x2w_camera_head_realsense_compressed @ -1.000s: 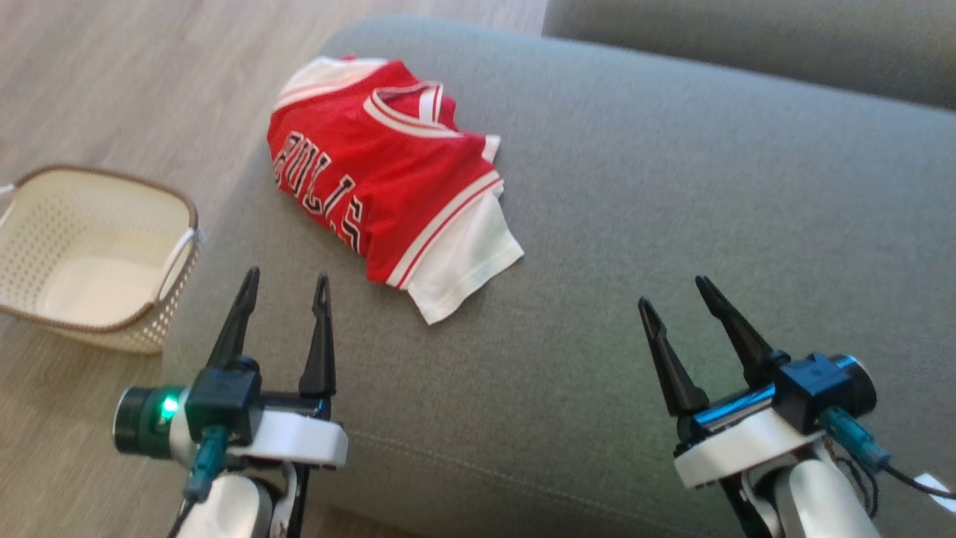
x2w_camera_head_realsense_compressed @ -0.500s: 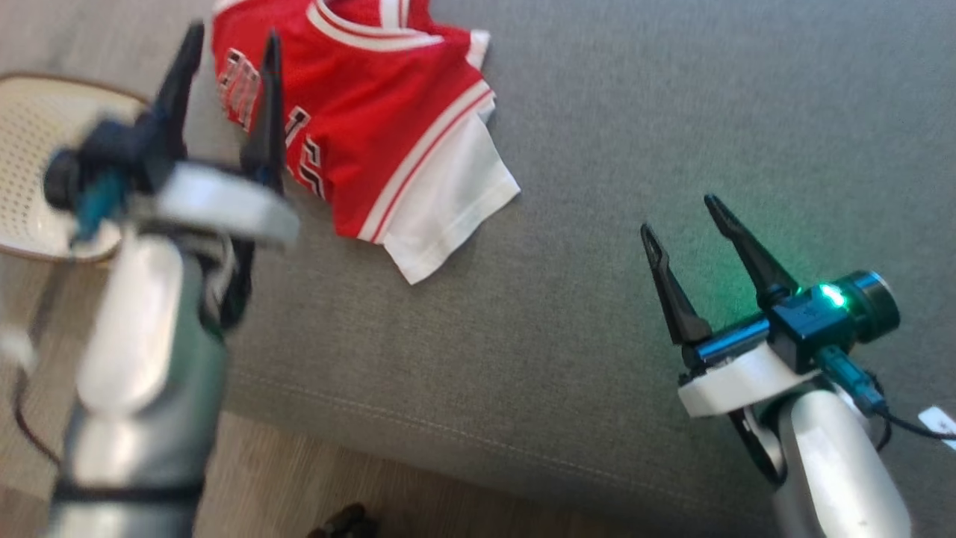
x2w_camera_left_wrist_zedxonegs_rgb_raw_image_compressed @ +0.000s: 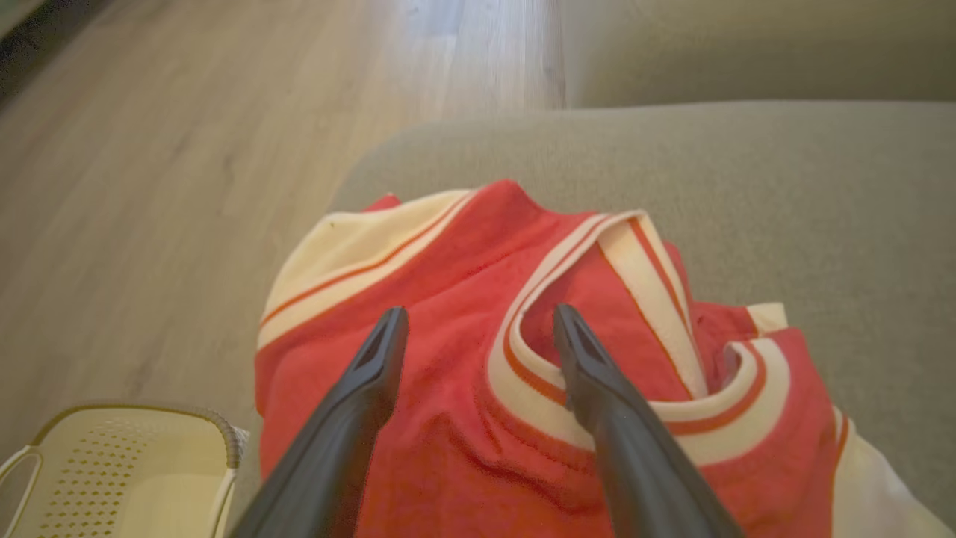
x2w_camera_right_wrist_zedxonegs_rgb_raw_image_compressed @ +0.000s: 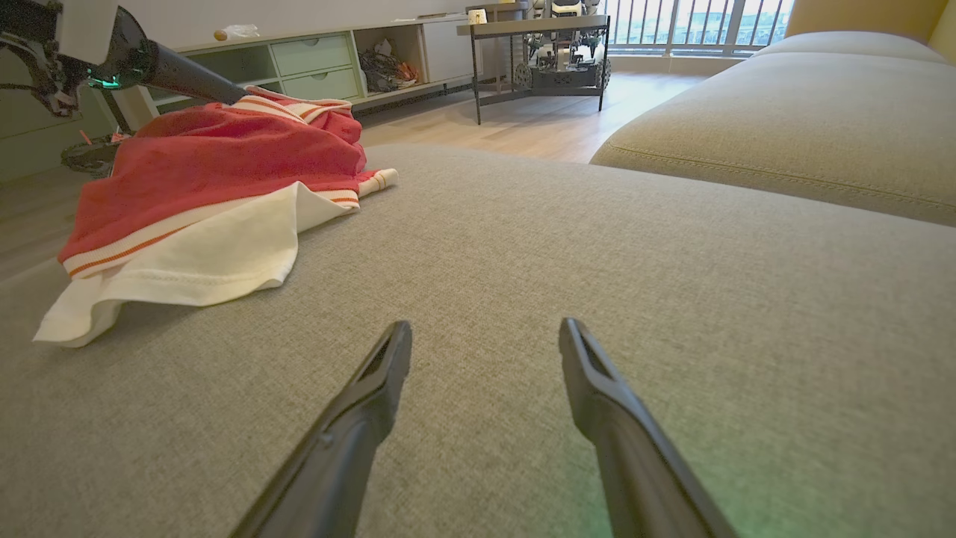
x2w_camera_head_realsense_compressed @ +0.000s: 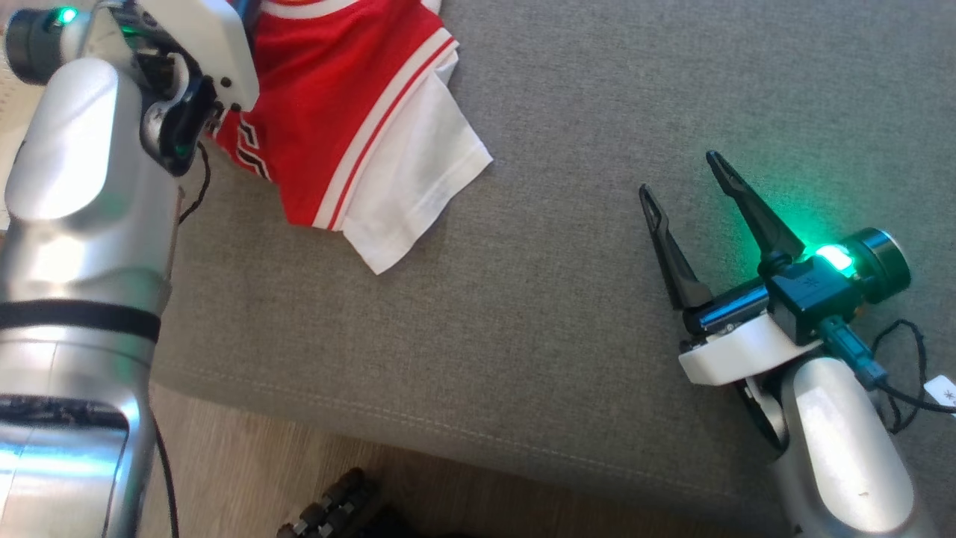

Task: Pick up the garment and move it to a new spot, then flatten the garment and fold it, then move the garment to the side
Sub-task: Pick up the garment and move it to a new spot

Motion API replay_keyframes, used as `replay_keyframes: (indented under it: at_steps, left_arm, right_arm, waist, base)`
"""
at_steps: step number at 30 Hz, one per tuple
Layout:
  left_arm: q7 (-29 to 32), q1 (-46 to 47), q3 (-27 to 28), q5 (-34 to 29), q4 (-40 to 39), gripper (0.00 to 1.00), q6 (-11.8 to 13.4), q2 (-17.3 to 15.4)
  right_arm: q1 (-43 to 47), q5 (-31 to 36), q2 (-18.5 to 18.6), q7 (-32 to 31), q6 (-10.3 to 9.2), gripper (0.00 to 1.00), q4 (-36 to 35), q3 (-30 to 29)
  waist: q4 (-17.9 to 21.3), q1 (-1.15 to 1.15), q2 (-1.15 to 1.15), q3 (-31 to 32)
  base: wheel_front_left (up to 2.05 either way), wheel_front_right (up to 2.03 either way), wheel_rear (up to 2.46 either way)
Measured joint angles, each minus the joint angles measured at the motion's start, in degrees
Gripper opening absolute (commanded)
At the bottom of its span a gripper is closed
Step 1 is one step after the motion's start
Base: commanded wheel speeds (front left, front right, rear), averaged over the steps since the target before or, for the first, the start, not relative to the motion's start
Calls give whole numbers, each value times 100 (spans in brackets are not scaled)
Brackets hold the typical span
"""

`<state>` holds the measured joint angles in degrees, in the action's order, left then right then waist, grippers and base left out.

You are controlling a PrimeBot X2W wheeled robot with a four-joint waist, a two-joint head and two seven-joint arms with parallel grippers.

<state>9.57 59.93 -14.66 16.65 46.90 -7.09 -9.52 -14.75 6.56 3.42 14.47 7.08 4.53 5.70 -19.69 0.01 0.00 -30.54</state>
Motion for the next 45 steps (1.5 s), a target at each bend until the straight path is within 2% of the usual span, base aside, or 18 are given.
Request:
replay_keyframes:
  at_steps: [4,8,9,10,15,22,26,33,38,45]
  left_arm:
    - [348,297,-334,174,599,100,-5,-18]
    - [454,386,-701,391,832,100,-7,-103]
    - [453,386,-749,475,877,93,-27,-122]
    - [442,386,-818,553,906,0,-43,-146]
    - [-43,385,-1092,867,929,0,-46,-238]
    - [-1813,386,-1216,1096,825,0,-47,-590]
    - [-2285,418,-1181,1191,734,0,-47,-642]
    - [-2387,531,-802,1176,-375,0,14,-791]
    - [-2405,528,-705,1174,-1304,0,110,-962]
    - [-1709,476,-795,1192,-2554,0,224,-1096]
  right_arm:
    - [-89,-1,2,0,0,100,-33,8]
    - [-91,-1,1,18,0,100,-55,-7]
    - [-93,-1,1,18,0,100,-66,-14]
    - [-96,-1,1,18,0,100,-75,-20]
    - [-99,-23,2,16,1,100,-85,-38]
    - [-104,-349,14,16,0,100,-162,45]
    - [-99,-477,15,16,0,100,-141,54]
    - [75,-794,14,16,0,100,-192,52]
    - [155,-994,13,16,0,100,-274,93]
    - [157,-1356,12,16,0,100,-516,110]
  waist:
    - [76,-1,0,-63]
    - [117,-1,0,-88]
    - [123,-1,0,-100]
    - [126,-1,0,-111]
    - [119,-1,0,-95]
    - [126,-1,0,128]
    - [119,-1,0,356]
    - [181,-2,0,872]
    - [424,-2,0,1058]
    - [988,-2,0,1290]
  base:
    - [0,0,0]
    - [0,0,0]
    - [0,0,0]
    - [0,0,0]
    - [0,0,0]
    - [0,0,0]
    - [0,0,0]
    - [0,0,0]
    - [0,0,0]
    - [0,0,0]
